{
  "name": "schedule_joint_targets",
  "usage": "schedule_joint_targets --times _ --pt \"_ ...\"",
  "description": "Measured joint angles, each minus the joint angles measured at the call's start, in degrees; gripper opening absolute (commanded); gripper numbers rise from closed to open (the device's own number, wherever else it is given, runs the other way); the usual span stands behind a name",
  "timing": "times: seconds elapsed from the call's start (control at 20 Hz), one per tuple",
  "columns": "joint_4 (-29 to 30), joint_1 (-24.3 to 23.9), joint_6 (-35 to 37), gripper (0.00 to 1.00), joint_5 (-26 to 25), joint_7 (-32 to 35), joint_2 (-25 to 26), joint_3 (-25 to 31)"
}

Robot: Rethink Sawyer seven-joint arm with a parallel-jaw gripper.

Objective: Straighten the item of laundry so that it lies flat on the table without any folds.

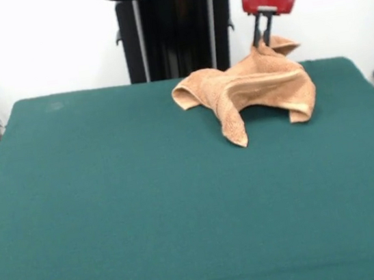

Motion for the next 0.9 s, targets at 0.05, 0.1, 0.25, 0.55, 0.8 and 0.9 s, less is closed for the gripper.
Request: schedule_joint_targets --times 0.05,0.1,0.25,0.55,0.8,0.9 --pt "0.0 0.3 0.0 0.0 0.0 0.0 0.0 -0.3" --pt "0.0 0.5 0.0 0.0 0.0 0.0 0.0 -0.5" --pt "0.0 1.1 0.0 0.0 0.0 0.0 0.1 -0.7" --pt "0.0 2.8 0.0 0.0 0.0 0.0 0.1 -0.9" --pt "0.0 3.9 0.0 0.0 0.0 0.0 0.1 -1.2" --pt "0.0 4.4 0.0 0.0 0.0 0.0 0.1 -1.2"
